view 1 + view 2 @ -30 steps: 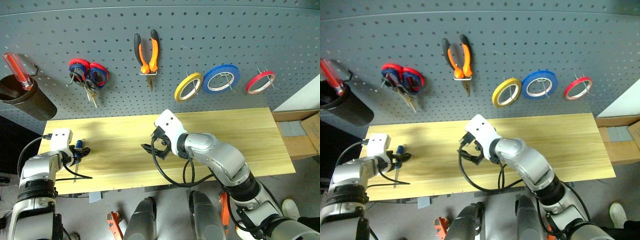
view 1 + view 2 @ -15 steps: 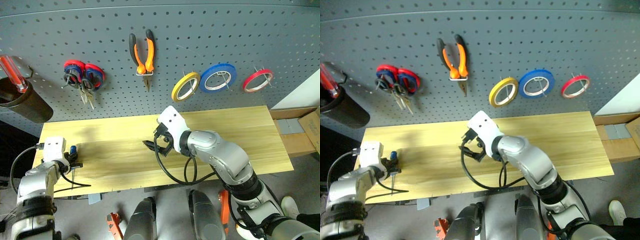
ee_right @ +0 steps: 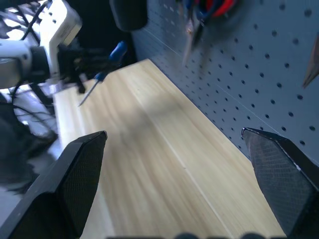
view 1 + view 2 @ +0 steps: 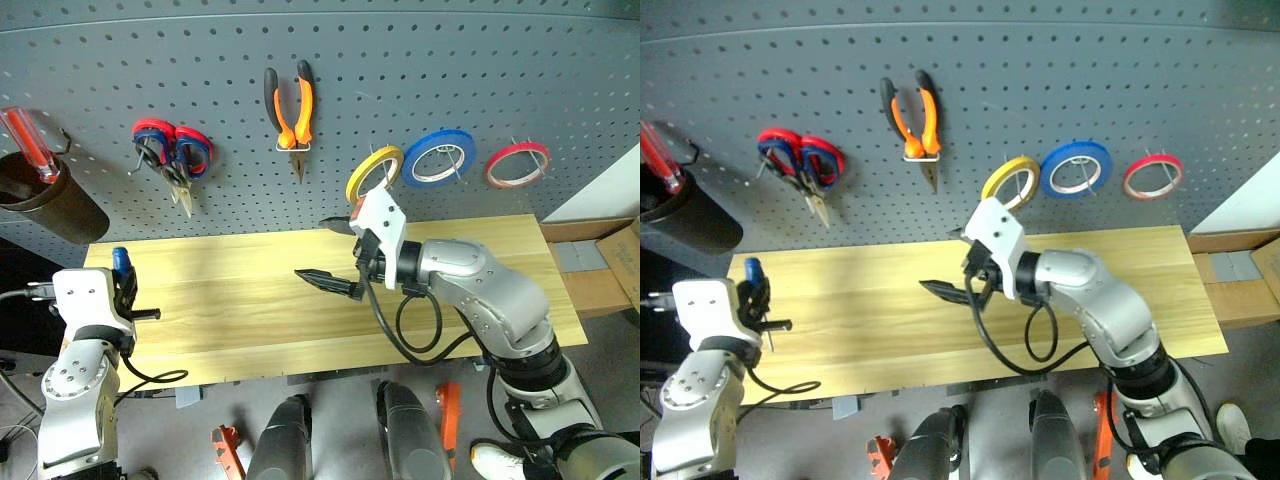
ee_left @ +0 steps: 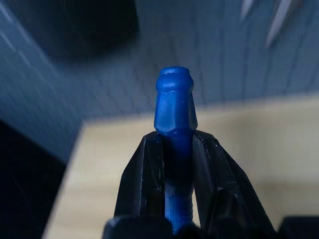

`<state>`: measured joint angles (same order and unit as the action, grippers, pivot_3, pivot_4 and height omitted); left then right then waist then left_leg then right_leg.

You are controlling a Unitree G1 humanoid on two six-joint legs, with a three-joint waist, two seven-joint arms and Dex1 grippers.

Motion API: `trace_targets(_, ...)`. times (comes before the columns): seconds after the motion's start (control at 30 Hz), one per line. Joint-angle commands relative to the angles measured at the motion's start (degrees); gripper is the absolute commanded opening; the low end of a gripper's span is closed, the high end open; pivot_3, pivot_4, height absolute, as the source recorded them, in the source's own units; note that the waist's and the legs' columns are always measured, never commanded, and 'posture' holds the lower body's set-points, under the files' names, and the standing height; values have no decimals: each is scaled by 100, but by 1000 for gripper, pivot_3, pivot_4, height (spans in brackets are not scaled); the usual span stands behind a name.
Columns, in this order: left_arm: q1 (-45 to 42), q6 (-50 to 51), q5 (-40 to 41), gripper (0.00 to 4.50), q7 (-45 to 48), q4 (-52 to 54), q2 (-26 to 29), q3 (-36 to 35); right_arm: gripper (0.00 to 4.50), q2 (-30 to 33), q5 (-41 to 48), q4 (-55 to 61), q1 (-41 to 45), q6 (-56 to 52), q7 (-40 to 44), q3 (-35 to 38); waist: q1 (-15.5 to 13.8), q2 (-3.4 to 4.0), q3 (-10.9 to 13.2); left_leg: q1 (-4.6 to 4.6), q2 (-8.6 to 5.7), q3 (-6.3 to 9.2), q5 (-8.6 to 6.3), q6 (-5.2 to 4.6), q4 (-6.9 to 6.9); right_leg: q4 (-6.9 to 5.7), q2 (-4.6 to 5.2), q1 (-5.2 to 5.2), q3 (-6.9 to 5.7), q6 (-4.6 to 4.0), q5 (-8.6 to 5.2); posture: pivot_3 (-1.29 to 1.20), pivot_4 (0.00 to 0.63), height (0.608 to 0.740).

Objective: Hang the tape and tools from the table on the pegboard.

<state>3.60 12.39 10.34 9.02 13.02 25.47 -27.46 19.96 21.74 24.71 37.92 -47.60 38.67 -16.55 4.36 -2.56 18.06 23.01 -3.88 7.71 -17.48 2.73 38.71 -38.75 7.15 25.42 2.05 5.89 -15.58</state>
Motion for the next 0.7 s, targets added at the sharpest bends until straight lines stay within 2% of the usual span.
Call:
trace_targets(0.03,105,-281,-103,445,-135,684,-34,-158,4500,131,172,62,176,373,391,152,-17,-5,-32,0,0,-2,0,0,0,1,-1,0,0,0,0,17,210,740)
trace_targets(0.33,-748,-419,-92,445,-332,968,158,-253,4500,263,102,-510,380,939,885,219,-273,-29,-338,-2,-37,4,1,3,5,4,-4,-8,-9,-2,1,40,151,740)
trace_targets(0.7,-2189,-315,306,445,-232,658,698,-375,4500,333,88,-858,808,1222,1017,523,-277,-41,-517,-5,-39,9,1,5,13,2,-4,-14,-14,-3,5,29,132,740)
